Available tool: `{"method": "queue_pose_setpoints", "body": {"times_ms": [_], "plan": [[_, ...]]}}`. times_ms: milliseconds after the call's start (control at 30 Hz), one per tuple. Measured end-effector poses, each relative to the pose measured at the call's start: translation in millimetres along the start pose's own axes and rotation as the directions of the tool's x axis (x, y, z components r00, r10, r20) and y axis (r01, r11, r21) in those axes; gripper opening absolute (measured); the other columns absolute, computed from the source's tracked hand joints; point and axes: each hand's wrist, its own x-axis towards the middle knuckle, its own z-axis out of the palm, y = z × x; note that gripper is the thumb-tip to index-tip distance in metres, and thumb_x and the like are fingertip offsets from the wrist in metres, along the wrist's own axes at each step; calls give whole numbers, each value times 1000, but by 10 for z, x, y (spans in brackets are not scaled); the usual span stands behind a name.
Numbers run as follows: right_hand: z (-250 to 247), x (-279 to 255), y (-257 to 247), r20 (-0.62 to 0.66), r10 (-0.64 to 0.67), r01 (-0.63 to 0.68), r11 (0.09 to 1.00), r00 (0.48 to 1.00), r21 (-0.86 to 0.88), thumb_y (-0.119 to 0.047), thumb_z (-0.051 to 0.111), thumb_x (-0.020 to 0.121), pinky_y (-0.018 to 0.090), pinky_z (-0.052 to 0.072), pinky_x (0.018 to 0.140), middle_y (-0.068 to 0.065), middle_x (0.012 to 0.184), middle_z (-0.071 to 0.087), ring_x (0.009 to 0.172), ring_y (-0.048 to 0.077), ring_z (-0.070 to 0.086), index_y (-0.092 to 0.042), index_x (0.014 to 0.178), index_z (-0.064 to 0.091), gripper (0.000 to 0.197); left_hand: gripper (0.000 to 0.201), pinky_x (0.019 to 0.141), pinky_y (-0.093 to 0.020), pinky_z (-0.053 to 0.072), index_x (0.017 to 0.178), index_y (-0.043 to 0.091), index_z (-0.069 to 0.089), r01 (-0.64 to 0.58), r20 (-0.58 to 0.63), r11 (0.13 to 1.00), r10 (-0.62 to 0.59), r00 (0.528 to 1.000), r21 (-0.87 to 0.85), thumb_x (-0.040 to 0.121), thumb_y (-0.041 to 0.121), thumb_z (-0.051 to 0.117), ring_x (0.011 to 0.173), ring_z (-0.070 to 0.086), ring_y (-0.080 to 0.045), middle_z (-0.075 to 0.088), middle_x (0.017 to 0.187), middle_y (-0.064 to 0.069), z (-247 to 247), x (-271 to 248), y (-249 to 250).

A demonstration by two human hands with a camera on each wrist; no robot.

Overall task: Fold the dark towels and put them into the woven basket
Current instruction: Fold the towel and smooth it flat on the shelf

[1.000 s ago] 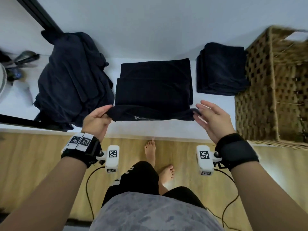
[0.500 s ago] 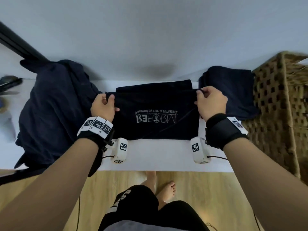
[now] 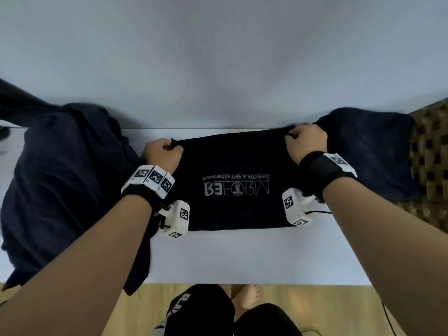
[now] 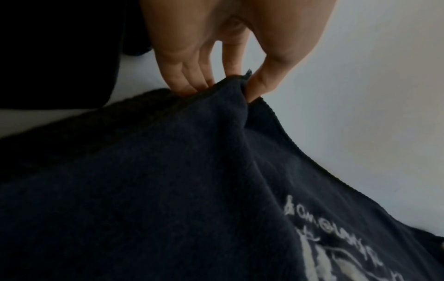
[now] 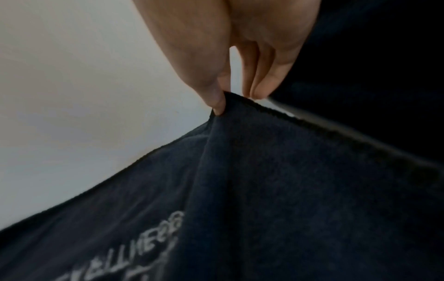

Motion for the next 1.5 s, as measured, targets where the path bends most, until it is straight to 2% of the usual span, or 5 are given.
{"method": "queue_pose_setpoints", "body": {"times_ms": [167, 367, 667, 1100, 1500], "plan": [[69, 13, -25, -8, 80, -79, 992, 997, 97, -22, 57, 96, 20, 39, 83, 13, 118, 69, 112, 30, 61, -9, 116, 71, 27, 6, 48, -4, 38, 73, 19, 70, 49, 21, 984, -46, 999, -168, 78, 19, 70, 58, 55, -6, 61, 61, 11, 0, -65, -12], [-131, -368, 38, -169, 43, -6, 977, 985, 213, -19, 57, 94, 11, 32, 78, 8, 105, 74, 102, 24, 66, -10, 107, 75, 24, 20, 78, -21, 47, 88, 17, 74, 10, -92, 947, -42, 995, -320, 81, 35, 73, 74, 62, -6, 68, 79, 8, -101, -365, -137], [-771, -1640, 314, -410, -22, 200, 896, 912, 397, -22, 71, 88, 11, 41, 81, -2, 96, 73, 85, 6, 63, -17, 100, 78, 15, 6, 67, -13, 50, 74, 26, 75, -170, -210, 720, 34, 977, -673, 76, 21, 76, 65, 63, 2, 70, 66, 14, -648, -1395, -72], [-1831, -2713, 520, -615, -186, 491, 787, 766, 373, -23, 71, 87, 13, 40, 87, -4, 96, 72, 87, 4, 61, -17, 98, 78, 14, 14, 70, -15, 47, 59, 44, 71, -522, -433, 607, 302, 849, -600, 72, 41, 72, 63, 55, 3, 63, 58, 23, -2055, -2514, 247], [-1977, -2883, 535, -675, -186, 556, 737, 714, 385, -22, 65, 89, 2, 37, 76, -9, 86, 64, 77, 0, 55, -27, 93, 67, 7, 12, 65, -9, 46, 64, 33, 73, -552, -497, 550, 265, 827, -626, 66, 45, 76, 65, 61, 5, 69, 65, 19, -2201, -2719, 254]]}}
